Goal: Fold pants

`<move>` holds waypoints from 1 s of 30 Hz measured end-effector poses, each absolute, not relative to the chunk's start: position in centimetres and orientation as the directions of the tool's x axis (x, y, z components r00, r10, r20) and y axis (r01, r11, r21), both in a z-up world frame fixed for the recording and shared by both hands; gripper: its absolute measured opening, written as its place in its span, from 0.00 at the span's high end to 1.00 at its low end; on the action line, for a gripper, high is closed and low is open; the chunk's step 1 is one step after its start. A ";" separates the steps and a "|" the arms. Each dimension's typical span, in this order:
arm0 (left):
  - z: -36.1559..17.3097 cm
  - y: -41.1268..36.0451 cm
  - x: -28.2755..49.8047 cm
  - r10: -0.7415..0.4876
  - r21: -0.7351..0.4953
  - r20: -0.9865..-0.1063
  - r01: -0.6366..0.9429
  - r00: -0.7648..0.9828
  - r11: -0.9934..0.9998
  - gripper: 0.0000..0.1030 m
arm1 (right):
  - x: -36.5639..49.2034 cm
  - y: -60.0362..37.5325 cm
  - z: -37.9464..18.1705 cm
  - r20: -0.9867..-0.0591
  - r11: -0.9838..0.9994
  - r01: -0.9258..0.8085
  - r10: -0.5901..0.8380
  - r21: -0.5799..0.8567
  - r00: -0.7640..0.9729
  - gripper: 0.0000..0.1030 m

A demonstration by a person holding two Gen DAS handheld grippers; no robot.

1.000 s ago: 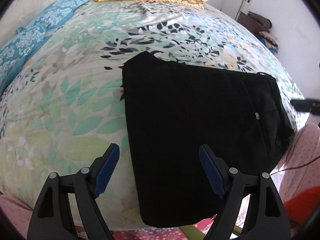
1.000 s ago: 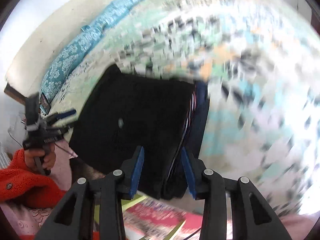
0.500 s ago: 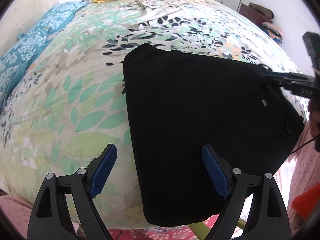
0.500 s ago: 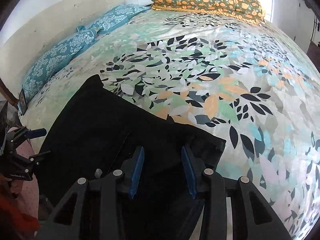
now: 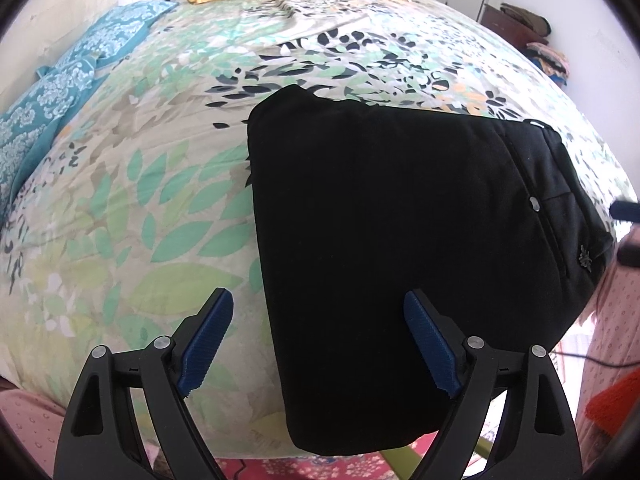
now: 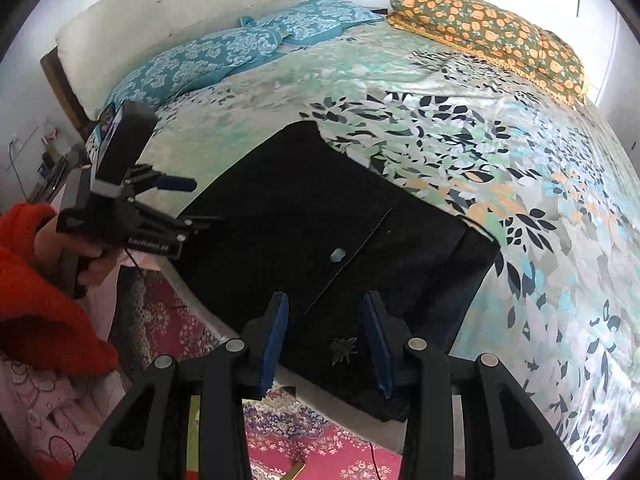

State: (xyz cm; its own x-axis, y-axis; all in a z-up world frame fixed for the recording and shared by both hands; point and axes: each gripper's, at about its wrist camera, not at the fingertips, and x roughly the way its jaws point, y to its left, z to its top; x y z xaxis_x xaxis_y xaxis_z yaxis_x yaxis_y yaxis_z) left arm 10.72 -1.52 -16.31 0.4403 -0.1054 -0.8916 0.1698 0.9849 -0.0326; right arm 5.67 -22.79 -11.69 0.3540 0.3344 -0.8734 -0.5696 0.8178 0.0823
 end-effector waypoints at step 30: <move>-16.9 -0.9 10.9 -0.116 -0.061 -0.902 0.143 0.416 0.988 0.07 | 4.4 -23.3 -13.2 -0.852 0.832 -0.528 0.394 0.171 0.345 0.50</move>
State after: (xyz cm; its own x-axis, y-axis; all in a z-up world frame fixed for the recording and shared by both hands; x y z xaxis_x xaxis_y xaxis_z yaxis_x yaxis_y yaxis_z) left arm 10.90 -0.94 -16.91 0.4157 -0.1158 -0.9021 0.1426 0.9879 -0.0611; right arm 4.39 -23.30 -13.24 0.3448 0.3940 -0.8520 -0.5284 0.8316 0.1708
